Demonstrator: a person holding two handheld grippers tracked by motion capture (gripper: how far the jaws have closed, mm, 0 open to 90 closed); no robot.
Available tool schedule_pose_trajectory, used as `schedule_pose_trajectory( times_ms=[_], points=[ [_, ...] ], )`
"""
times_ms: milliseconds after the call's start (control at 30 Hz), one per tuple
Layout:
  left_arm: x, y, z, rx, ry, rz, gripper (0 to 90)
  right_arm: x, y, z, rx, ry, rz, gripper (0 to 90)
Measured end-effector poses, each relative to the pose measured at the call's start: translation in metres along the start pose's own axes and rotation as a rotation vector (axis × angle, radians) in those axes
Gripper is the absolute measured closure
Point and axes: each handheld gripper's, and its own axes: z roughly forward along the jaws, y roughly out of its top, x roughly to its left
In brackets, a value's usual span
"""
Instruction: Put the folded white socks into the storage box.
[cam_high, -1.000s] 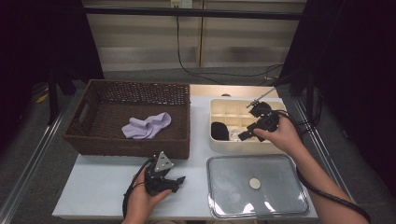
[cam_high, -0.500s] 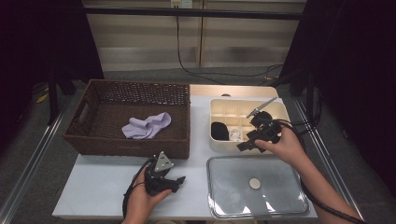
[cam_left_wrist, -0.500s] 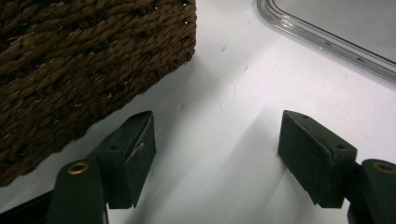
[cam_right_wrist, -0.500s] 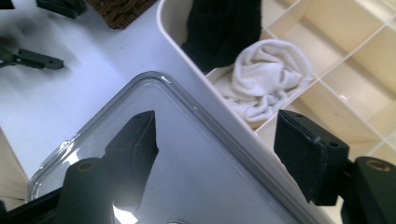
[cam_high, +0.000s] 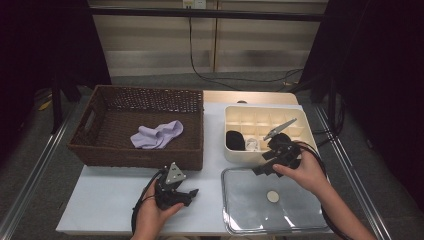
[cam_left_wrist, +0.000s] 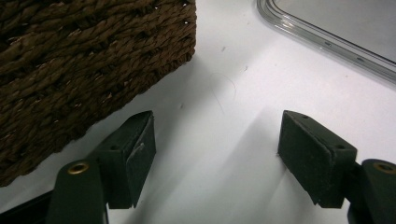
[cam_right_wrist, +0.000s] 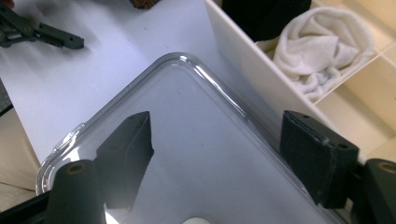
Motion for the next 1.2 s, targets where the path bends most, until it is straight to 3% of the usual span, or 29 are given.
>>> schedule_pose_trajectory(
  times_ms=[600, 1200],
  points=[
    [0.000, 0.000, 0.000, 0.001, 0.000, 0.001, 27.3, 0.010, -0.023, 0.026, 0.014, 0.016, -0.013, 22.1],
    [0.000, 0.000, 0.000, 0.000, 0.000, -0.001, 27.3, 0.019, -0.046, 0.048, -0.005, 0.027, -0.074, 18.2]
  ],
)
